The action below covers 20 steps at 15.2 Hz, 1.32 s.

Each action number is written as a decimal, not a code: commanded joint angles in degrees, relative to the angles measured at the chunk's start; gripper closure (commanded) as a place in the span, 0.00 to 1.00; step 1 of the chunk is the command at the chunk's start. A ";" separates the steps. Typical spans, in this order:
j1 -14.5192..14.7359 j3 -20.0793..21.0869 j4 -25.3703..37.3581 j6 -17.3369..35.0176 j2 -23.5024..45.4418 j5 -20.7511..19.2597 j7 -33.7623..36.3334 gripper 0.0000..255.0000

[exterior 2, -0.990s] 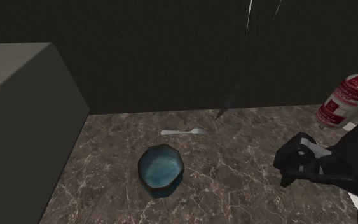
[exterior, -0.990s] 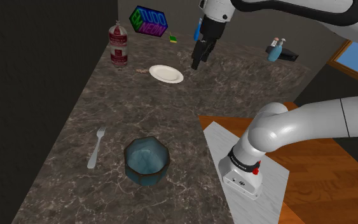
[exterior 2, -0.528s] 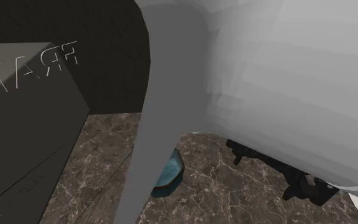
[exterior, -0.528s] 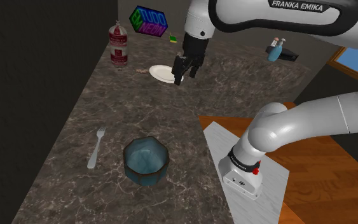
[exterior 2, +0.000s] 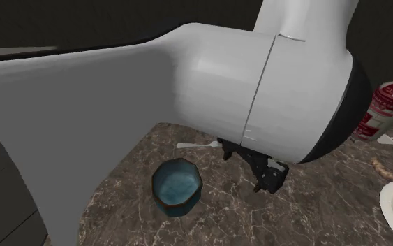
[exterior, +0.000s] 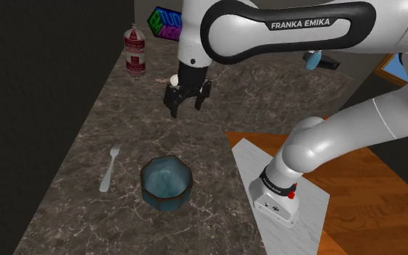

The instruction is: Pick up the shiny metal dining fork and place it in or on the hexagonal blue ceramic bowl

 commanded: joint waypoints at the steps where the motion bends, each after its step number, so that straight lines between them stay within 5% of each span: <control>1: -0.52 2.96 0.86 2.41 3.34 0.83 4.99 0.00; 7: -3.10 11.39 6.34 9.22 16.25 -0.76 20.17 0.00; 12: -4.32 16.77 12.96 14.27 30.06 -7.79 35.06 0.00; 20: 3.37 14.03 27.23 17.45 51.91 -21.41 56.33 0.00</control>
